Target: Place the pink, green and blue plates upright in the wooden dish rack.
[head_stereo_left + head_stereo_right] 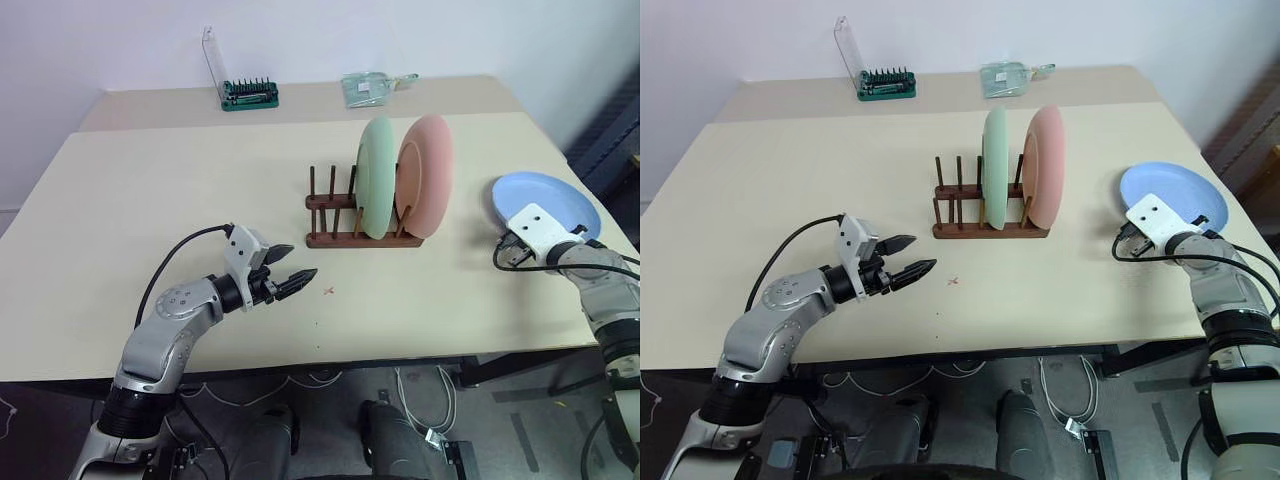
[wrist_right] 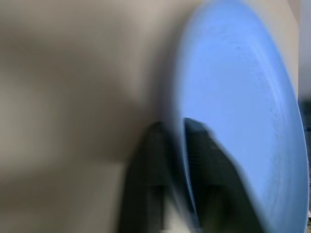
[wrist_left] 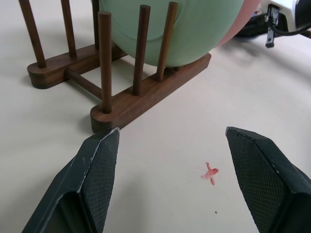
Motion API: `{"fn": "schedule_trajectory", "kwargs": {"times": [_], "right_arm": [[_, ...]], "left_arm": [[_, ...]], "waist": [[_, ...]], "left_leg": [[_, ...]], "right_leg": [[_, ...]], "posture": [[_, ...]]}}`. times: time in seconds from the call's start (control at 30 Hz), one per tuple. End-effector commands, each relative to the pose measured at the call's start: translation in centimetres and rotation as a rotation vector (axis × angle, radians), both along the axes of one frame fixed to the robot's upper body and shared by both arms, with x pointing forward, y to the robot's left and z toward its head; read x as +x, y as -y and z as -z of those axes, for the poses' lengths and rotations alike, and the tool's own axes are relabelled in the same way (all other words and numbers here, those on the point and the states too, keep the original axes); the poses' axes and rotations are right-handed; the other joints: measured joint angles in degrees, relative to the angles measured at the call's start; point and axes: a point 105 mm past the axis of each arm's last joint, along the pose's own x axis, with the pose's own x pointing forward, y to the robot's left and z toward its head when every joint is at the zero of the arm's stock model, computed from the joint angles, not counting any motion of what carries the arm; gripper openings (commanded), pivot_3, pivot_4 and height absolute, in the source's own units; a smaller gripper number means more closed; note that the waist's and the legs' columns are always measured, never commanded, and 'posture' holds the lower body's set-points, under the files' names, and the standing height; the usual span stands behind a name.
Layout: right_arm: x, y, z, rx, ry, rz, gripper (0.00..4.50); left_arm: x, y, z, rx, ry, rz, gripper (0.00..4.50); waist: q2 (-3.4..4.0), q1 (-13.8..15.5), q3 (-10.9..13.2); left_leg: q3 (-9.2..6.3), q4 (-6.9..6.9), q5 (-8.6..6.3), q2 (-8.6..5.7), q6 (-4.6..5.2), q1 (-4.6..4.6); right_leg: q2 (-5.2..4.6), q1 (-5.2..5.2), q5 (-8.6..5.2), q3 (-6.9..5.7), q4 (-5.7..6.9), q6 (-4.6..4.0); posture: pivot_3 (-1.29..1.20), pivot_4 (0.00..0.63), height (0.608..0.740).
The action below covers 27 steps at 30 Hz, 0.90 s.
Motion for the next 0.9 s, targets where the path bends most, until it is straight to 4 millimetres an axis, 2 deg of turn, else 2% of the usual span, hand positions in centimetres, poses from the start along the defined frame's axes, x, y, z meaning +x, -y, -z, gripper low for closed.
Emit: {"fn": "schedule_trajectory", "kwargs": {"times": [0.03, 0.1, 0.17, 0.2, 0.23, 0.27, 0.3, 0.33, 0.43, 0.47, 0.5, 0.57, 0.63, 0.73, 0.9], "right_arm": [[0.7, -1.3, -6.0, -0.009, 0.212, -0.045, 0.03], [1.0, -3.1, -12.0, -0.007, 0.426, -0.081, 0.03], [0.5, -4.6, -16.6, 0.005, 0.595, -0.112, 0.03], [-0.1, -6.5, -20.1, 0.041, 0.72, -0.171, 0.03], [-0.8, -7.8, -22.4, 0.069, 0.801, -0.211, 0.03], [-1.8, -10.5, -24.7, 0.173, 0.878, -0.321, 0.03], [-3.0, -13.5, -26.1, 0.328, 0.902, -0.462, 0.03], [-3.9, -15.4, -26.7, 0.431, 0.894, -0.561, 0.03], [-6.0, -18.6, -27.2, 0.558, 0.852, -0.732, 0.03], [-6.7, -20.0, -27.0, 0.647, 0.807, -0.799, 0.03], [-8.2, -23.1, -25.9, 0.84, 0.667, -0.954, 0.03], [-10.4, -27.2, -23.8, 1.085, 0.435, -1.113, 0.03], [-9.5, -29.6, -22.4, 1.349, 0.281, -1.016, 0.03], [-8.6, -31.0, -20.1, 1.579, 0.059, -0.875, 0.03], [-8.5, -30.8, -19.3, 1.605, -0.041, -0.816, 0.03]], "left_arm": [[-0.2, -0.1, -1.1, -0.007, 0.05, 0.004, 3.58], [-0.2, -0.1, -1.1, -0.007, 0.048, 0.007, 3.58], [-0.2, -0.1, -1.1, -0.007, 0.048, 0.01, 3.58], [-0.1, 0.0, -1.1, -0.006, 0.048, 0.011, 3.58], [-0.1, 0.0, -1.1, -0.006, 0.049, 0.011, 3.58], [0.0, 0.1, -1.1, -0.008, 0.048, 0.014, 3.58], [0.0, 0.2, -1.1, -0.009, 0.047, 0.017, 3.58], [0.0, 0.2, -1.0, -0.009, 0.047, 0.019, 3.58], [0.0, 0.2, -1.0, -0.01, 0.047, 0.02, 3.58], [0.1, 0.2, -1.0, -0.009, 0.049, 0.018, 3.58], [0.2, -0.1, -0.9, -0.006, 0.049, 0.006, 3.58], [0.3, -0.7, -0.7, 0.003, 0.047, -0.019, 3.58], [0.5, -1.7, -0.5, 0.015, 0.044, -0.051, 3.58], [0.7, -3.1, -0.4, 0.031, 0.044, -0.097, 3.58], [0.7, -4.2, -0.5, 0.045, 0.046, -0.124, 3.58]], "waist": [[0.02, -0.17, 0.0], [0.1, -0.22, 0.03], [0.22, -0.3, 0.08], [0.24, -0.3, 0.08], [0.25, -0.34, 0.09], [0.26, -0.34, 0.09], [0.25, -0.28, 0.08], [0.2, -0.26, 0.05], [-0.1, 0.42, -0.1], [-0.11, 0.77, -0.09], [-0.1, 0.99, -0.09], [-0.07, 0.96, -0.07], [-0.06, 0.21, -0.07], [0.01, -0.18, -0.06], [0.03, 0.27, -0.05]], "left_leg": [[0.0, -0.01, 0.0, 0.0, 0.0, 0.0], [0.0, -0.02, 0.0, 0.01, 0.0, 0.01], [0.01, -0.01, 0.0, 0.01, 0.0, 0.0], [0.02, -0.01, 0.0, 0.01, 0.0, -0.01], [0.02, -0.02, 0.0, 0.01, 0.0, 0.0], [0.02, -0.03, 0.0, 0.03, 0.0, 0.0], [0.0, -0.06, 0.0, 0.04, 0.0, 0.0], [-0.05, -0.08, 0.0, 0.07, 0.0, 0.0], [-0.32, -0.09, -0.01, 0.09, -0.01, -0.03], [-0.43, -0.03, -0.01, 0.08, -0.01, -0.06], [-0.47, 0.02, -0.01, -0.01, -0.01, -0.1], [-0.45, 0.03, -0.01, 0.0, 0.0, -0.09], [-0.47, -0.03, -0.01, 0.01, 0.0, -0.07], [-0.58, -0.13, 0.04, 0.06, -0.08, -0.06], [-0.45, -0.08, 0.05, -0.01, -0.09, -0.11]], "right_leg": [[0.0, -0.01, 0.0, 0.0, 0.01, 0.0], [0.01, -0.03, 0.0, 0.0, 0.04, 0.0], [0.01, -0.04, 0.0, 0.02, 0.04, 0.0], [0.01, -0.06, 0.0, 0.03, 0.04, 0.0], [0.01, -0.06, 0.0, 0.03, 0.05, 0.01], [0.03, -0.08, 0.0, 0.03, 0.05, 0.01], [0.04, -0.09, 0.0, 0.03, 0.05, 0.01], [0.09, -0.09, 0.0, 0.02, 0.05, 0.0], [0.15, -0.07, -0.01, -0.11, 0.1, -0.01], [0.14, 0.02, -0.01, -0.2, 0.04, -0.01], [0.04, 0.05, 0.0, -0.22, 0.01, -0.01], [-0.05, 0.07, 0.01, -0.15, 0.02, -0.02], [-0.01, -0.07, 0.0, -0.13, 0.15, -0.03], [0.1, -0.29, 0.04, -0.08, 0.33, -0.11], [0.08, -0.22, 0.04, -0.11, 0.22, -0.1]], "posture": [[0.0, 0.15, 0.74], [0.0, 0.15, 0.74], [0.0, 0.15, 0.74], [0.0, 0.15, 0.74], [0.0, 0.15, 0.74], [0.0, 0.15, 0.74], [0.0, 0.15, 0.74], [0.0, 0.15, 0.74], [0.0, 0.15, 0.74], [0.0, 0.15, 0.74], [0.0, 0.15, 0.74], [0.0, 0.15, 0.74], [0.0, 0.15, 0.74], [0.0, 0.15, 0.74], [0.0, 0.15, 0.74]]}}
